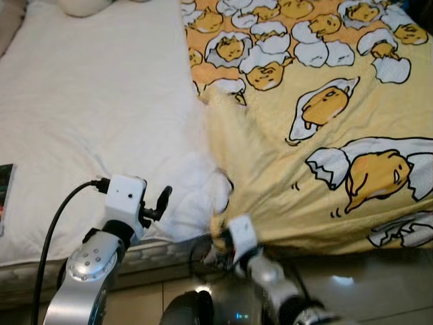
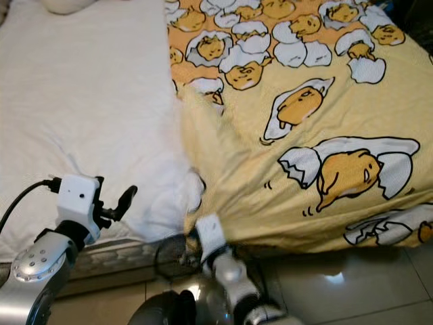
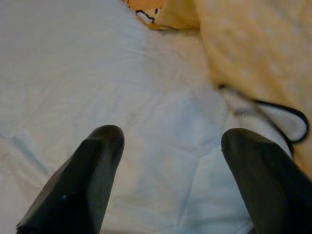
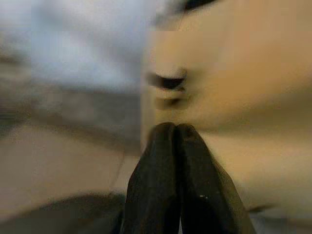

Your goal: Clean up the room

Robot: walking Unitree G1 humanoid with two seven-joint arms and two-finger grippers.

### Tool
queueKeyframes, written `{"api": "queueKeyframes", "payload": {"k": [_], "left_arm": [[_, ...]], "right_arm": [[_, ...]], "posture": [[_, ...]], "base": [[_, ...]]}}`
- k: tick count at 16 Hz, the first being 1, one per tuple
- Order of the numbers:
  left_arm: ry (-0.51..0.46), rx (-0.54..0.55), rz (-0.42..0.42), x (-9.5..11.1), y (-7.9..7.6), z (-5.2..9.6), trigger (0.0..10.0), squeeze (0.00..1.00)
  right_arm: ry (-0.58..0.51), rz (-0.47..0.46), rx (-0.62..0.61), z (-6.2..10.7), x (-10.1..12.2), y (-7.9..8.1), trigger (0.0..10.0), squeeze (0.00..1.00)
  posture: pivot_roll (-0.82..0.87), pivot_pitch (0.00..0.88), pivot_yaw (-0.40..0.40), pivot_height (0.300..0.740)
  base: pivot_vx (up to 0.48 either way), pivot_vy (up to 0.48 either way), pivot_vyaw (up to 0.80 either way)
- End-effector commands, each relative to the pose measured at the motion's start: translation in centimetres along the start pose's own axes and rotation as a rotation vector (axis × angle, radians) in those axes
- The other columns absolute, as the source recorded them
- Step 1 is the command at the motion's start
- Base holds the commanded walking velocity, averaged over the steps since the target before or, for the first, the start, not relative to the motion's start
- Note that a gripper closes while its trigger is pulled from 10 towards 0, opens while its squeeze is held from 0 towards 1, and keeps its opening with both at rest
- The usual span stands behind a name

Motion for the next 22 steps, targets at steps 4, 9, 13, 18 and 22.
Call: {"api": "queueKeyframes", "payload": {"k": [4,9,13,18,22], "left_arm": [[0.019,0.012,-0.005,-0.4,0.2,0.3,10.0,0.0],[0.015,0.011,0.003,-0.3,0.1,0.0,10.0,0.0],[-0.001,0.008,0.012,0.0,-0.2,-0.6,10.0,0.0],[-0.007,0.002,0.012,0.1,-0.3,-0.7,10.0,0.0],[-0.009,-0.005,0.004,0.2,-0.4,-0.7,10.0,0.0]], "right_arm": [[0.108,-0.028,0.231,0.6,-3.2,4.5,10.0,0.0],[-0.038,0.049,0.208,1.0,-0.6,2.6,10.0,0.0],[-0.523,0.022,0.082,1.6,12.8,0.8,10.0,0.0],[-0.625,0.067,-0.118,2.2,18.3,-3.3,10.0,0.0],[-0.32,0.111,-0.198,-0.2,13.7,-4.8,10.0,0.0]], "posture": [[0.13,0.181,0.116,0.74],[0.11,0.174,0.113,0.74],[0.09,0.148,0.108,0.74],[0.1,0.137,0.116,0.74],[0.12,0.131,0.12,0.74]], "base": [[0.0,0.0,0.0],[0.0,0.0,0.0],[0.0,0.0,0.0],[0.0,0.0,0.0],[0.0,0.0,0.0]]}}
Point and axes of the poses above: a point about 5 cm out from each wrist's last joint towards the gripper, its own z axis pointing back from the gripper into the wrist, its own x axis along the axis of the wrist's last joint, y = z × x, the point moved 6 cm from there along -z, pointing out of the wrist towards the gripper, and after that the axes turned 15 degrees about -z, right-handed, at the moved point
